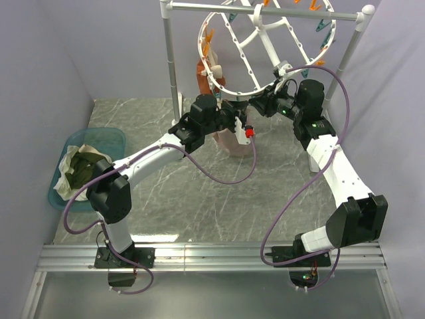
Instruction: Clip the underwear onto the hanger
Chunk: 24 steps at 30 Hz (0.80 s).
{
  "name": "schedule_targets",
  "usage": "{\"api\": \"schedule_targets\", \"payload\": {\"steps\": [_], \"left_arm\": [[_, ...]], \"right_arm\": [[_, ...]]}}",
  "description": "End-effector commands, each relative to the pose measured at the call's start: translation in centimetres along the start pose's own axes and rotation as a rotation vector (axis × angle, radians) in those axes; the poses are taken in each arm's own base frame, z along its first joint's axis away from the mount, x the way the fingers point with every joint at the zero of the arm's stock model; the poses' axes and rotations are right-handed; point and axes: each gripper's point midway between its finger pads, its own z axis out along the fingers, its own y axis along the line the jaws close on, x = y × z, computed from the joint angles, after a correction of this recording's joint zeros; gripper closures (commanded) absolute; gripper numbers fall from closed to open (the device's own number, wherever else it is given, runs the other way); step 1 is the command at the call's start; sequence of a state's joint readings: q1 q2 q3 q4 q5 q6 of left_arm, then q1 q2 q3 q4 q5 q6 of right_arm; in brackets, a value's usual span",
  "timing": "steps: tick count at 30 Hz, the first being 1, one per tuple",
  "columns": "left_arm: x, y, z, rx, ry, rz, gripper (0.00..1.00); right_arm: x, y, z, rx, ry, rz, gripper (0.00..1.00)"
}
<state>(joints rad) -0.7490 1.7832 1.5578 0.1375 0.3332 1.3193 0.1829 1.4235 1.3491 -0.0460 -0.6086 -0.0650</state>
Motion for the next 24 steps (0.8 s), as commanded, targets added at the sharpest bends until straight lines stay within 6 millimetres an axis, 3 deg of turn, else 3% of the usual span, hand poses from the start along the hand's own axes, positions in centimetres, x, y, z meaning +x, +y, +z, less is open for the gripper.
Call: {"api": "schedule_targets", "payload": {"steps": [1, 3, 9, 16, 24], "left_arm": [[-1.3, 3.5, -0.8, -0.087, -0.037, 0.022, 0.99], [-1.2, 3.5, -0.8, -0.085, -0.033, 0.023, 0.99], [-1.3, 3.7, -1.3, -0.083, -0.039, 0.027, 0.99], [-1.1, 3.3, -1.5, -0.067, -0.04, 0.034, 1.0], [-0.8, 3.5, -1.2, -0.074, -0.035, 0.033, 1.0]], "right_arm": [[1.1, -0.1, -0.1, 0.022, 0.051, 0.03, 0.75], [1.2, -0.2, -0.1, 0.029, 0.051, 0.037, 0.66], [1.1, -0.6, 0.0, 0.046, 0.053, 0.047, 0.5], [1.0, -1.2, 0.2, 0.074, 0.058, 0.061, 0.41], [0.3, -0.3, -0.4, 0.043, 0.028, 0.04, 0.34]]}}
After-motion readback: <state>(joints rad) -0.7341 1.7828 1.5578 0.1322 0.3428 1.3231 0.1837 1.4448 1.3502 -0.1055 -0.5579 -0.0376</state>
